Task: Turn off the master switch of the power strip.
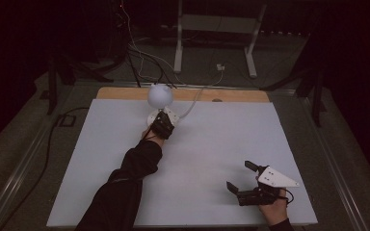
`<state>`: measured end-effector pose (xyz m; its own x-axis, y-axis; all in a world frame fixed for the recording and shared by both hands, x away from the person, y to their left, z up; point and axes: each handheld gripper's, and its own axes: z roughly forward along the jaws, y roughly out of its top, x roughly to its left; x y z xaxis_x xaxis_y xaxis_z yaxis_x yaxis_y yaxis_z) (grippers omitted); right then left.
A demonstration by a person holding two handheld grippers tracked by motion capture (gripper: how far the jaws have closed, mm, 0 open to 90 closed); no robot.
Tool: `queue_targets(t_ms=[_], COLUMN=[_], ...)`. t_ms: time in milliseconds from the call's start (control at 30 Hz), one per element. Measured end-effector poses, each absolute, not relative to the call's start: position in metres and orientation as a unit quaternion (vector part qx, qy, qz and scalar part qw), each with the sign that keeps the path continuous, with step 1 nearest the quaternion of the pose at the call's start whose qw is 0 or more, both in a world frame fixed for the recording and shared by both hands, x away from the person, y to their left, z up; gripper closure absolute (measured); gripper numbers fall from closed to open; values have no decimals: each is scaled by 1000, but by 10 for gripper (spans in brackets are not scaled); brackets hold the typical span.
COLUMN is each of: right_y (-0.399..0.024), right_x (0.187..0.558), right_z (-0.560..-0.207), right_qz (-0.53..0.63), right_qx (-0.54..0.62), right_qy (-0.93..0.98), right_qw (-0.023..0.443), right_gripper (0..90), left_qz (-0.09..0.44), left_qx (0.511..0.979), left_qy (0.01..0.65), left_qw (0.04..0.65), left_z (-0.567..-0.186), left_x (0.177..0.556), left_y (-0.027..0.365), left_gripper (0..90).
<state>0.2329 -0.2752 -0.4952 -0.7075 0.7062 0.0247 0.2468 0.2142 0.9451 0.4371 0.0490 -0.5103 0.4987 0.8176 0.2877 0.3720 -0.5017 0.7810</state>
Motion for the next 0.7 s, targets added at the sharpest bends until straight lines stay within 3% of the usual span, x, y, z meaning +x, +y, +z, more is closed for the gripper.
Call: queue_targets(t_ms=[200, 567, 600, 633, 700], right_y=[-275, -275, -275, -275, -275], right_x=[233, 233, 233, 233, 233], right_z=[-495, -496, -496, -495, -495], right_qz=[539, 540, 540, 540, 542], right_qx=[318, 318, 318, 318, 317], right_qy=[750, 750, 750, 749, 748], right_qw=[213, 213, 213, 213, 212], right_gripper=[0, 0, 0, 0, 0], left_qz=[328, 268, 266, 264, 247], left_qx=[798, 809, 811, 816, 826], left_qy=[372, 383, 381, 376, 370], left_qw=[343, 355, 355, 352, 345], left_z=[-505, -494, -493, -493, -492], left_x=[434, 430, 429, 428, 428], left_y=[50, 49, 49, 48, 48], left_gripper=[900, 900, 884, 794, 794])
